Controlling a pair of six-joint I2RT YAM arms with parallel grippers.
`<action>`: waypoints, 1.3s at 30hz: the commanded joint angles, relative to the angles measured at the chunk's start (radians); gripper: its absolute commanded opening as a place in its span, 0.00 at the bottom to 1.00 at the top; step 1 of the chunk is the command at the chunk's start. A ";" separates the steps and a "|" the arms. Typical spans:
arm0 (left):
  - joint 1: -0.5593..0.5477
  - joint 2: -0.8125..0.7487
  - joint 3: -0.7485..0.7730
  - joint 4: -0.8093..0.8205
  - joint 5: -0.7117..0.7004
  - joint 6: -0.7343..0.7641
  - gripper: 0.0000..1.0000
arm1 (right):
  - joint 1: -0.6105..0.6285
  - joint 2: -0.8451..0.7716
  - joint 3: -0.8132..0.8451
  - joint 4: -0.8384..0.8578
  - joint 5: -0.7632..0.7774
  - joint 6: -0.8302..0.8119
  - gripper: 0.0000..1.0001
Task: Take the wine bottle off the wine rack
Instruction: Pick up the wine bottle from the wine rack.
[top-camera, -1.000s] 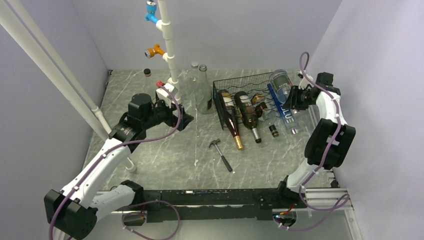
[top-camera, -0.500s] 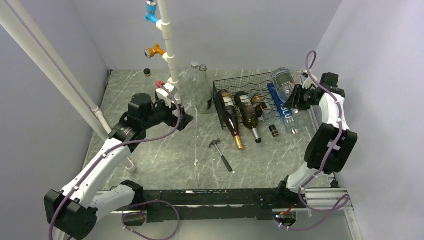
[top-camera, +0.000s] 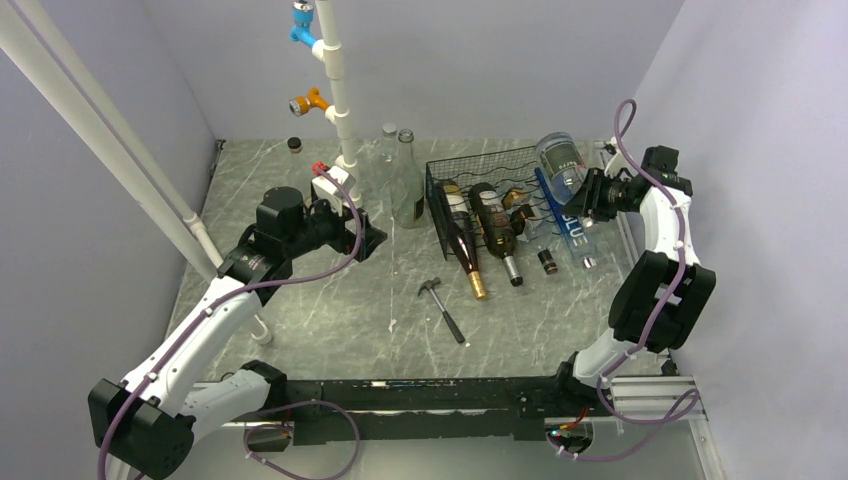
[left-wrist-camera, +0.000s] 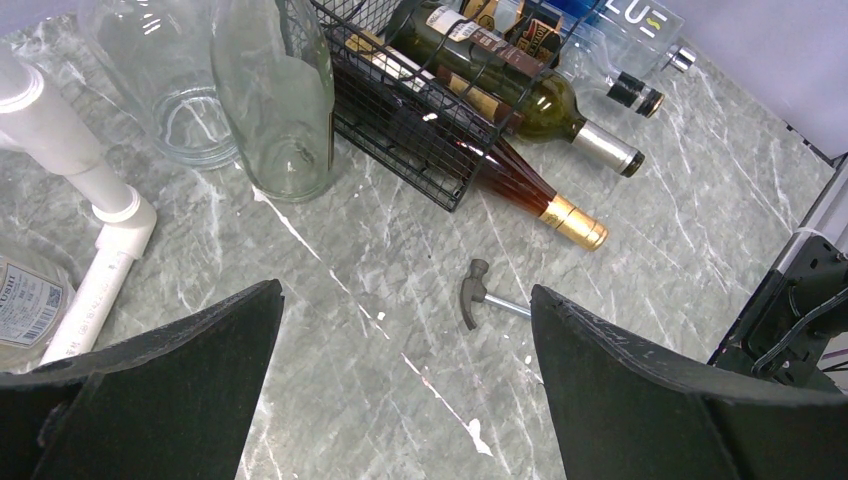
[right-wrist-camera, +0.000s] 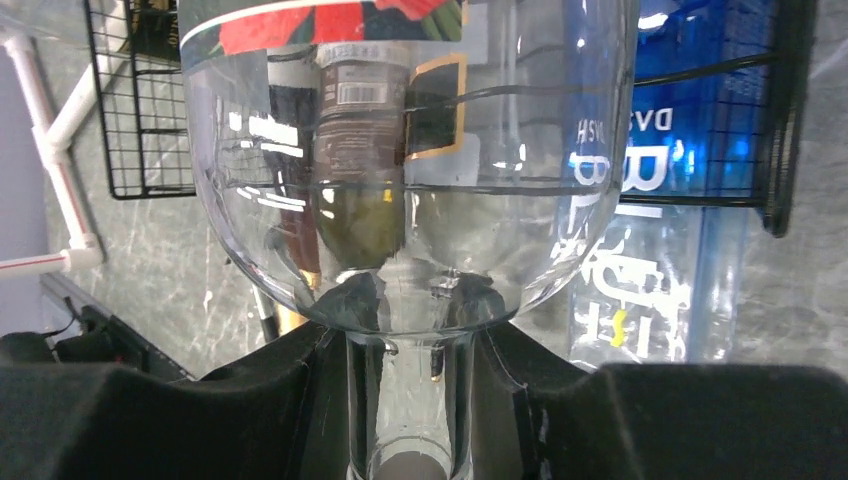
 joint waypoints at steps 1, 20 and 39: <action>-0.003 -0.018 0.042 0.007 -0.007 0.019 0.99 | 0.001 -0.106 0.102 0.086 -0.218 -0.027 0.00; -0.003 -0.016 0.041 0.001 -0.020 0.028 0.99 | 0.209 -0.140 0.225 -0.092 -0.341 -0.064 0.00; -0.002 -0.033 0.037 0.006 -0.019 0.052 0.99 | 0.535 -0.154 0.173 -0.151 -0.415 -0.124 0.00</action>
